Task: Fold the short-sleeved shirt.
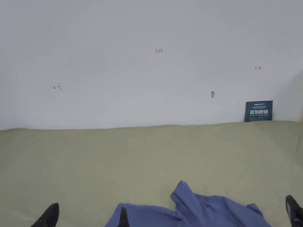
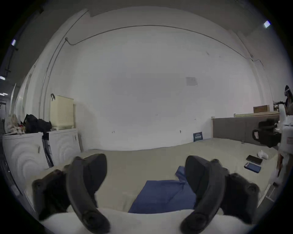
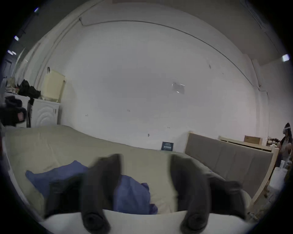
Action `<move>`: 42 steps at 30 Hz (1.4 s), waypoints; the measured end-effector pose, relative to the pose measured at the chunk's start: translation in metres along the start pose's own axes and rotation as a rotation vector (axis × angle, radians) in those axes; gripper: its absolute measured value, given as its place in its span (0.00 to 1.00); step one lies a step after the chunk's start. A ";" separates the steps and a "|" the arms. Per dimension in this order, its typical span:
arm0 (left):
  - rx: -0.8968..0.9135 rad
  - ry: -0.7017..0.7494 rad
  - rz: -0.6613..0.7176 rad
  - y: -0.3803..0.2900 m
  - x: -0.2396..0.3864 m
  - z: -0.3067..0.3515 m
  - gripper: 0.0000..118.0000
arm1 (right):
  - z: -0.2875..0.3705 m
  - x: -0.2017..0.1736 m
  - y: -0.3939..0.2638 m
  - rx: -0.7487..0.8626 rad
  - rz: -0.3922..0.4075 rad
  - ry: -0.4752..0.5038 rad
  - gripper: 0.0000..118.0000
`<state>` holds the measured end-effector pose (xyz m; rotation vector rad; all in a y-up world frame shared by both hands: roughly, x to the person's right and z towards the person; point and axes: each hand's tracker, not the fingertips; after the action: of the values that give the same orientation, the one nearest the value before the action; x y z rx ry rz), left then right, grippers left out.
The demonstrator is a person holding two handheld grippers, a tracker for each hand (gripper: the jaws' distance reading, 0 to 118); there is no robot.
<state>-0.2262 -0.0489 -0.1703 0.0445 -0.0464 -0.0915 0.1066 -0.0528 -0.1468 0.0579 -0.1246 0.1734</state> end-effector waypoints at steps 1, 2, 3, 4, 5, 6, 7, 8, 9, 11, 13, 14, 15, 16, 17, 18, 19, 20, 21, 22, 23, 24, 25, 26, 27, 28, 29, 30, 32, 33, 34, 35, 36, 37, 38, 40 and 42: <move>-0.006 -0.001 0.014 0.000 0.004 0.002 0.56 | 0.002 -0.002 0.001 -0.004 -0.007 -0.003 0.01; 0.002 -0.005 0.019 -0.002 0.006 0.004 0.08 | 0.001 -0.003 0.000 -0.023 -0.031 0.005 0.00; -0.002 0.021 0.022 -0.004 0.010 0.001 0.00 | 0.002 -0.003 -0.001 -0.015 -0.030 -0.010 0.00; 0.005 0.070 -0.017 -0.006 0.009 0.001 0.00 | 0.001 0.000 -0.001 -0.022 -0.050 0.008 0.00; 0.004 0.036 -0.006 -0.004 0.010 0.001 0.00 | 0.001 0.001 -0.002 -0.028 -0.064 0.019 0.00; -0.011 0.003 0.004 -0.002 0.006 -0.001 0.00 | 0.003 0.000 -0.001 -0.035 -0.060 0.004 0.00; -0.008 0.016 -0.003 -0.002 0.004 -0.003 0.00 | 0.002 0.003 0.000 -0.048 -0.064 0.008 0.00; -0.016 0.024 -0.006 -0.002 -0.004 -0.009 0.00 | 0.001 0.006 -0.001 -0.055 -0.079 0.018 0.00; -0.037 0.013 0.012 -0.001 -0.016 -0.007 0.01 | -0.001 0.008 -0.002 -0.058 -0.087 0.022 0.00; -0.113 -0.022 0.064 -0.005 -0.048 -0.021 0.22 | 0.001 0.011 0.000 -0.073 -0.089 0.029 0.00; -0.258 -0.165 0.115 -0.016 -0.093 -0.043 0.69 | -0.001 0.017 -0.003 -0.085 -0.091 0.039 0.00; -0.356 -0.207 0.145 -0.026 -0.113 -0.058 0.89 | 0.001 0.017 -0.001 -0.091 -0.093 0.044 0.00; -0.529 -0.232 0.126 -0.035 -0.127 -0.074 0.89 | 0.001 0.019 -0.003 -0.099 -0.097 0.048 0.00; -0.598 -0.258 0.112 -0.048 -0.140 -0.083 0.89 | 0.000 0.021 -0.005 -0.106 -0.093 0.050 0.00; -0.705 -0.326 0.135 -0.063 -0.156 -0.095 0.89 | 0.000 0.023 -0.008 -0.115 -0.087 0.056 0.00; -0.777 -0.303 0.113 -0.075 -0.160 -0.102 0.89 | 0.002 0.021 -0.008 -0.127 -0.084 0.064 0.00; -0.864 -0.293 0.101 -0.086 -0.165 -0.110 0.89 | 0.002 0.022 -0.009 -0.140 -0.078 0.073 0.00; -0.969 -0.288 0.091 -0.098 -0.166 -0.116 0.89 | 0.001 0.022 -0.012 -0.151 -0.068 0.075 0.00; -1.021 -0.299 0.077 -0.109 -0.166 -0.119 0.89 | 0.000 0.022 -0.014 -0.171 -0.062 0.080 0.00; -1.090 -0.320 0.070 -0.119 -0.163 -0.120 0.89 | -0.001 0.020 -0.014 -0.188 -0.057 0.086 0.00; -1.116 -0.319 0.042 -0.129 -0.159 -0.120 0.89 | -0.002 0.019 -0.017 -0.198 -0.057 0.088 0.00; -1.139 -0.360 0.029 -0.137 -0.155 -0.118 0.89 | -0.004 0.019 -0.018 -0.212 -0.057 0.096 0.00; -1.157 -0.387 0.008 -0.147 -0.151 -0.116 0.89 | -0.006 0.018 -0.020 -0.228 -0.060 0.103 0.00; -1.186 -0.383 -0.019 -0.156 -0.144 -0.116 0.89 | -0.009 0.016 -0.022 -0.243 -0.067 0.112 0.00; -1.192 -0.361 -0.053 -0.163 -0.138 -0.117 0.89 | -0.010 0.015 -0.024 -0.247 -0.067 0.120 0.00; -1.201 -0.335 -0.071 -0.169 -0.134 -0.117 0.88 | -0.011 0.013 -0.025 -0.253 -0.069 0.127 0.00; -1.226 -0.274 -0.084 -0.177 -0.131 -0.118 0.85 | -0.013 0.012 -0.026 -0.268 -0.068 0.135 0.00; -1.250 -0.203 -0.084 -0.181 -0.129 -0.118 0.79 | -0.015 0.008 -0.024 -0.275 -0.060 0.138 0.00; -1.181 -0.218 -0.053 -0.172 -0.126 -0.111 0.64 | -0.018 0.006 -0.023 -0.276 -0.047 0.154 0.00; -1.151 -0.233 -0.055 -0.165 -0.126 -0.109 0.42 | -0.023 0.006 -0.022 -0.278 -0.033 0.166 0.00; -1.140 -0.277 -0.026 -0.161 -0.126 -0.109 0.12 | -0.030 0.004 -0.020 -0.283 -0.025 0.175 0.00; -1.120 -0.337 0.001 -0.159 -0.125 -0.108 0.04 | -0.041 0.004 -0.018 -0.294 -0.016 0.194 0.00; -1.116 -0.327 -0.025 -0.157 -0.123 -0.106 0.04 | -0.056 0.004 -0.014 -0.313 -0.005 0.227 0.00; -1.128 -0.318 -0.043 -0.157 -0.117 -0.109 0.04 | -0.073 0.004 -0.011 -0.336 -0.007 0.266 0.00; -1.131 -0.330 -0.064 -0.158 -0.115 -0.108 0.04 | -0.099 0.005 -0.005 -0.364 -0.021 0.309 0.00; -1.123 -0.354 -0.041 -0.159 -0.119 -0.108 0.04 | -0.152 0.002 0.007 -0.424 -0.028 0.403 0.00; -1.131 -0.348 0.017 -0.156 -0.118 -0.111 0.04 | -0.223 -0.006 0.016 -0.494 0.022 0.508 0.00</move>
<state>-0.3528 -0.1886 -0.2932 -1.1037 -0.3358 -0.0973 0.1239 -0.0225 -0.3679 -0.4787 0.3409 0.1705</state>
